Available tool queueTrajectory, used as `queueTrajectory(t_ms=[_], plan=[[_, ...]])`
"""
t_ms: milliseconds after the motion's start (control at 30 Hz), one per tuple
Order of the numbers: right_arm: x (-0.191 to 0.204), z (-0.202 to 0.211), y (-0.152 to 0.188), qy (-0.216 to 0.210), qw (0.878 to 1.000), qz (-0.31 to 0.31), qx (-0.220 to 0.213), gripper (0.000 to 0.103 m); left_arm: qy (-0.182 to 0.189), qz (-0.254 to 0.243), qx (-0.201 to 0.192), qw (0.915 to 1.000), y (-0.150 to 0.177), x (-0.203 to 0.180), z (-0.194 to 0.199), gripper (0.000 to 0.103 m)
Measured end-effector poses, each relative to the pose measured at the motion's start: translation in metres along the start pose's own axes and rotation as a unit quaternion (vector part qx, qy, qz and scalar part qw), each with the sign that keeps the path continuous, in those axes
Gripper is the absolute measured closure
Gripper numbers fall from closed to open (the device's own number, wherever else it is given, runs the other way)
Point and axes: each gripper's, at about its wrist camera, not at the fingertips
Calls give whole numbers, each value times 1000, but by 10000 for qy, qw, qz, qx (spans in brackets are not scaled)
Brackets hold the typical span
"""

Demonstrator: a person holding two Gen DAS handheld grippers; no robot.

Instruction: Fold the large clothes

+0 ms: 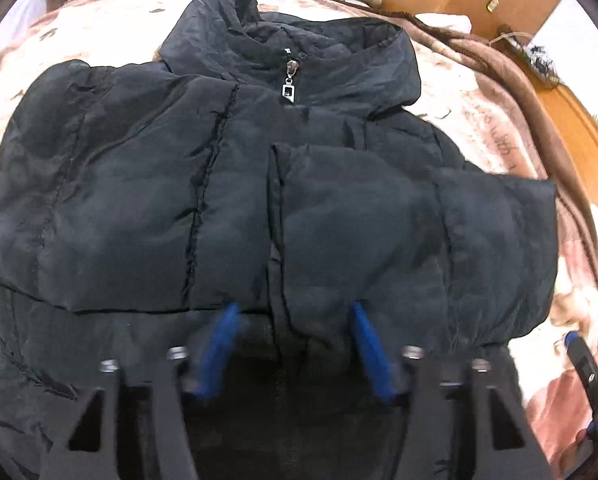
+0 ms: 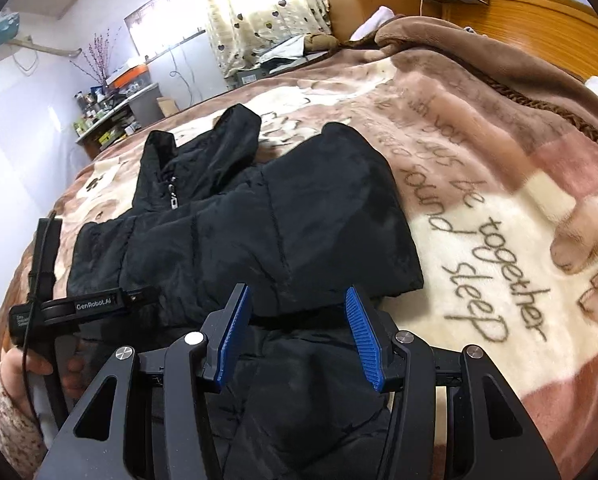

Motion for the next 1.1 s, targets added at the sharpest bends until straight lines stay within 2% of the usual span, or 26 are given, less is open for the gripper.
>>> queueTrajectory(t_ms=[33,67,100,267,367,467,567,700,933,1100], plan=[[1,-3,0,69,10000,-1,12,53,19,-17,-15,10000,0,0,1,73],[-1,-3,1,108,9999,-15,13,53,67,-50,-29,10000,0,0,3,92],[-2,-3,2,110,9999,-35,8,53,42,-73,-52,10000,0,0,6,99],[-4,-3,3,187,9998,-80,-23,53,301,-102,-540,9980,-5,-2,42,101],[-4,-1,-1,239,9997,-94,-48,53,628,-124,-869,9942,-19,-6,71,101],[1,2,-8,256,9996,-60,-132,53,750,-230,-1324,9881,-36,-5,103,101],[10,0,-15,224,9996,8,-169,53,694,-252,-1631,9838,-51,7,124,101],[28,-4,-20,145,9996,145,-213,53,412,-101,-1795,9828,-58,38,134,101],[60,-26,-24,63,9991,410,-112,53,-48,378,-1757,9837,-51,102,124,101],[73,-47,-22,161,9976,666,11,53,-360,388,-1517,9870,-40,125,102,101]])
Point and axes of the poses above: each gripper's, at about its wrist camera, not at the fingertips, and z roughly against the way its jaws point, x to its left, y to its underside, and after that the axes turned 4 degrees about -x, right-handed
